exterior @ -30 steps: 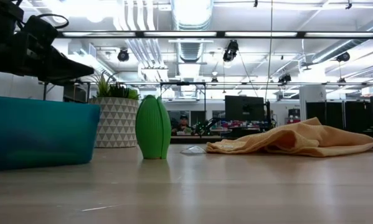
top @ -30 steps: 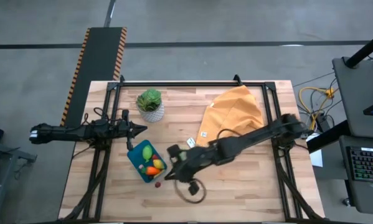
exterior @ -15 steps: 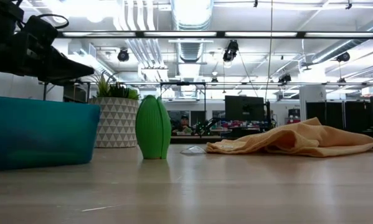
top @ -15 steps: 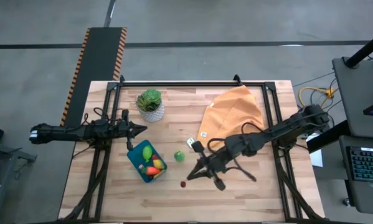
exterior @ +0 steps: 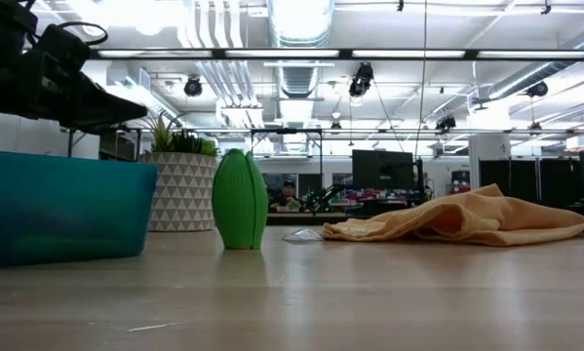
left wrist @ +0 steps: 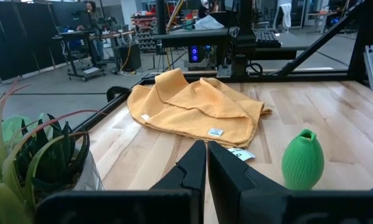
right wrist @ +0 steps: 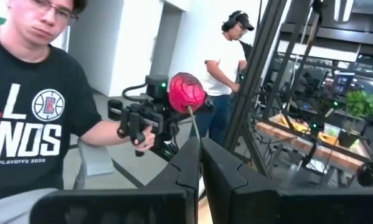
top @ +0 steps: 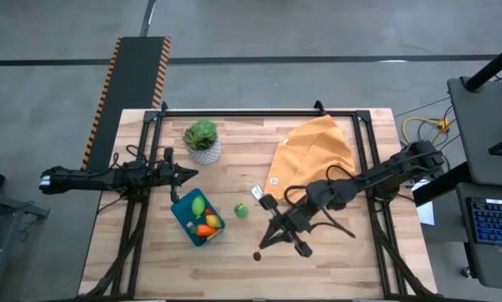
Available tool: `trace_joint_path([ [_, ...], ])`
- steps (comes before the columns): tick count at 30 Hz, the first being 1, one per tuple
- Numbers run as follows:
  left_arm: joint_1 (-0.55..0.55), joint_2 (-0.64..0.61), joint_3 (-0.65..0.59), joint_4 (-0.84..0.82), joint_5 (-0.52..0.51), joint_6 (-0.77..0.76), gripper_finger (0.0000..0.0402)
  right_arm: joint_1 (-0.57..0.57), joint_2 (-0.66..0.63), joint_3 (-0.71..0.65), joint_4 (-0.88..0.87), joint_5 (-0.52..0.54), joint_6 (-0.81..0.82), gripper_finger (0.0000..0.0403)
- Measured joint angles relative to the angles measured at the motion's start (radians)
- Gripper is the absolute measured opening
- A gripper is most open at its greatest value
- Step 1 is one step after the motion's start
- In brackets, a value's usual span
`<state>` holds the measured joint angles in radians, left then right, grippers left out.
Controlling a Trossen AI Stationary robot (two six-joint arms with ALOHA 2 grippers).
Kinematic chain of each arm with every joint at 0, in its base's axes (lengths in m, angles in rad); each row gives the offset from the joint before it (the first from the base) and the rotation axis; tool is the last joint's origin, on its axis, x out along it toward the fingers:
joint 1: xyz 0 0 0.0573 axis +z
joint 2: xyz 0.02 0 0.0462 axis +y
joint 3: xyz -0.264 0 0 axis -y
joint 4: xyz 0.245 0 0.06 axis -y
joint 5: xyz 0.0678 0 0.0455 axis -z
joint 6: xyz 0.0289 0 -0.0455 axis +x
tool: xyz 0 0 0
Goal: Pick and placing Produce into tupperware
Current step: Put the red cherry into the blue bin
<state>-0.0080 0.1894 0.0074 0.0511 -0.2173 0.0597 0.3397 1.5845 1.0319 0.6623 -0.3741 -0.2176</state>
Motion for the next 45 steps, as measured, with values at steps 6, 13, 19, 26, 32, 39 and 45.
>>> trace_joint_path([
  [6,0.0,0.0,0.0,0.0,0.0,0.0,0.0,0.001,0.0,0.028,-0.045,0.234,-0.01,0.0008],
  [13,0.0,0.0,0.0,0.0,0.0,0.0,0.0,0.024,0.002,0.026,-0.051,0.749,-0.055,0.0008],
  [19,0.0,0.0,0.0,0.0,0.0,0.0,0.0,0.039,0.002,0.026,-0.053,1.088,-0.071,0.0008],
  [26,0.0,0.0,0.0,0.0,0.0,0.0,0.0,0.04,0.003,0.025,-0.064,1.132,-0.072,0.0009],
  [32,0.0,0.0,0.0,0.0,0.0,0.0,0.0,0.04,0.003,0.025,-0.091,1.11,-0.021,0.0008],
  [39,0.0,-0.001,0.0,0.0,0.0,0.0,0.0,-0.004,0.095,0.026,-0.107,0.892,0.136,0.0008],
  [45,0.0,-0.002,0.0,0.001,0.0,0.0,0.0,-0.031,0.286,0.131,-0.109,0.847,0.202,0.0008],
])
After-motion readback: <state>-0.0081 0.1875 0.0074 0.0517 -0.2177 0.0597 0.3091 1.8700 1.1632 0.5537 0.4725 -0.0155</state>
